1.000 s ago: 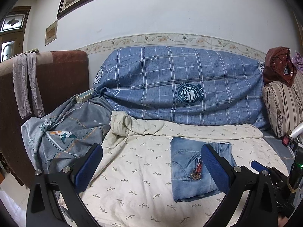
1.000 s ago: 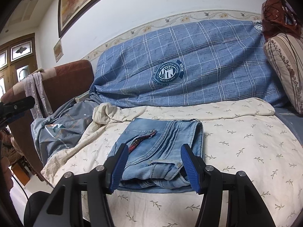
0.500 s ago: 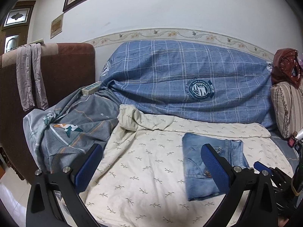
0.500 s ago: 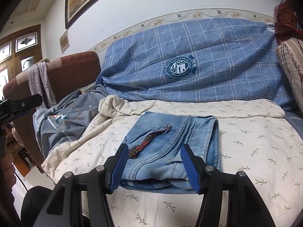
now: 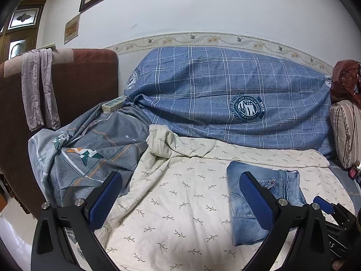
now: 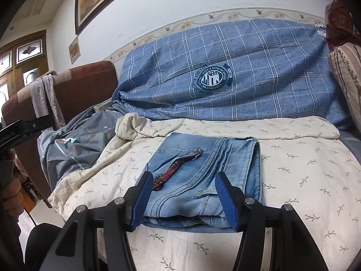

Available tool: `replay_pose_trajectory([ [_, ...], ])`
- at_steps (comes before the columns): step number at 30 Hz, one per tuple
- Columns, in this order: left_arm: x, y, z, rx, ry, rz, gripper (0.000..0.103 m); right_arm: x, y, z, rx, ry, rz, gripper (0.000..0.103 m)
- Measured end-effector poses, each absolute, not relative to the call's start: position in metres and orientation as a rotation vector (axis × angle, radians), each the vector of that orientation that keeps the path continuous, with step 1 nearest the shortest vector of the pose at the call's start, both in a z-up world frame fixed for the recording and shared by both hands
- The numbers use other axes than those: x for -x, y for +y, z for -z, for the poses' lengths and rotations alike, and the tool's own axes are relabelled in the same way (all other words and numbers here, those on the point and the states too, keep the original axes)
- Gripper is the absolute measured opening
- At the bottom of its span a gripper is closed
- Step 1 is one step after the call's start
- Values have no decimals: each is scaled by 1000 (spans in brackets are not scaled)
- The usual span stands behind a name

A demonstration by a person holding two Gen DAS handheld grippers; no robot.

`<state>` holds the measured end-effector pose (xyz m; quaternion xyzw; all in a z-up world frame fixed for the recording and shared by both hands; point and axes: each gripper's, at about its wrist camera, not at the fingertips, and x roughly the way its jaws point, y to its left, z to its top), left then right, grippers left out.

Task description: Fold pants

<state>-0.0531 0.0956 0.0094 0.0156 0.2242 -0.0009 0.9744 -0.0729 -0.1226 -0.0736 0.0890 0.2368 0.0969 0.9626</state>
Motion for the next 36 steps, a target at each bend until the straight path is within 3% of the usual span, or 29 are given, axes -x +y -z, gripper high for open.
replay_pose_trajectory([
  [36, 52, 93, -5, -67, 422, -21, 103, 63, -103, 76, -160, 489, -241, 61],
])
